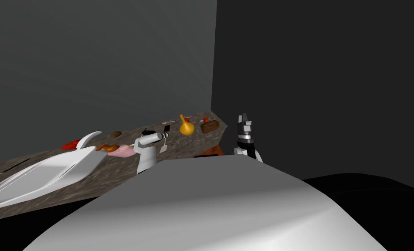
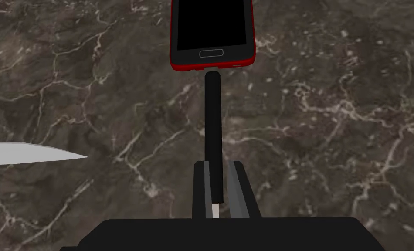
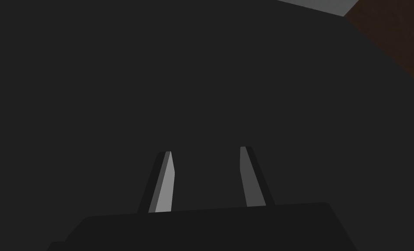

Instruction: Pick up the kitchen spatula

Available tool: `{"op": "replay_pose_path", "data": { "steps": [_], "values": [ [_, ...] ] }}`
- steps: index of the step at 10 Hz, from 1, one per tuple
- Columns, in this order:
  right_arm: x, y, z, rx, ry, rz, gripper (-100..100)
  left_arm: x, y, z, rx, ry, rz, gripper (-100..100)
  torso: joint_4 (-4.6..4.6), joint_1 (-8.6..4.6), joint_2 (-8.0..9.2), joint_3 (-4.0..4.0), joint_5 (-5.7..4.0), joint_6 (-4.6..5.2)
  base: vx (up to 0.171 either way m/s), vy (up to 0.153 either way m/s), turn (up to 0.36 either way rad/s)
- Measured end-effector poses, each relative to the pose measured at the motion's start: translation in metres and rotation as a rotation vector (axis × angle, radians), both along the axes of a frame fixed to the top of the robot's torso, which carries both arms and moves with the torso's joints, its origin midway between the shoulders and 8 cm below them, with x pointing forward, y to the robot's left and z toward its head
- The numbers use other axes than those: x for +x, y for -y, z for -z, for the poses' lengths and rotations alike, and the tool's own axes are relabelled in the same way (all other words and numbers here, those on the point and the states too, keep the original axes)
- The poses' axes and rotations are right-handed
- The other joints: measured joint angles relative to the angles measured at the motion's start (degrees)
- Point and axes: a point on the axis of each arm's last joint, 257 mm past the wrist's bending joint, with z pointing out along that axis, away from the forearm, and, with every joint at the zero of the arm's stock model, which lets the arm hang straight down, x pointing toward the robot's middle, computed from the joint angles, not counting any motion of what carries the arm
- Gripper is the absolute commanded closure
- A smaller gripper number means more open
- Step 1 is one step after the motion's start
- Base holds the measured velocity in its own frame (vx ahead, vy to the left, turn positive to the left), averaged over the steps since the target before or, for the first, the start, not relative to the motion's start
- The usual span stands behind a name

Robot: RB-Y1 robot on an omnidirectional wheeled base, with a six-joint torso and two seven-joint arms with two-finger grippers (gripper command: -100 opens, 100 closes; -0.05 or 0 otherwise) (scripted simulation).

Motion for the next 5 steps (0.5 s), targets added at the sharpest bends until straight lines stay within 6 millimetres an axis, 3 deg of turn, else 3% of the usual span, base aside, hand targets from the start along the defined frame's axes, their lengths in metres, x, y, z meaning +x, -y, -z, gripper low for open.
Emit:
{"op": "replay_pose_path", "data": {
  "steps": [2,5],
  "values": [
    [0.0,0.0,0.0,0.0,0.0,0.0,0,0.015,0.003,-0.028,-0.024,0.056,-0.017,-100,0.07,0.0,0.26,0.16,-0.01,-0.01,-0.102,0.003,-0.065],
    [0.0,0.0,0.0,0.0,0.0,0.0,0,0.021,0.004,-0.046,-0.074,0.089,-0.044,-100,-0.01,0.21,-0.07,-0.03,0.05,-0.02,-0.024,0.034,-0.052]
  ]
}}
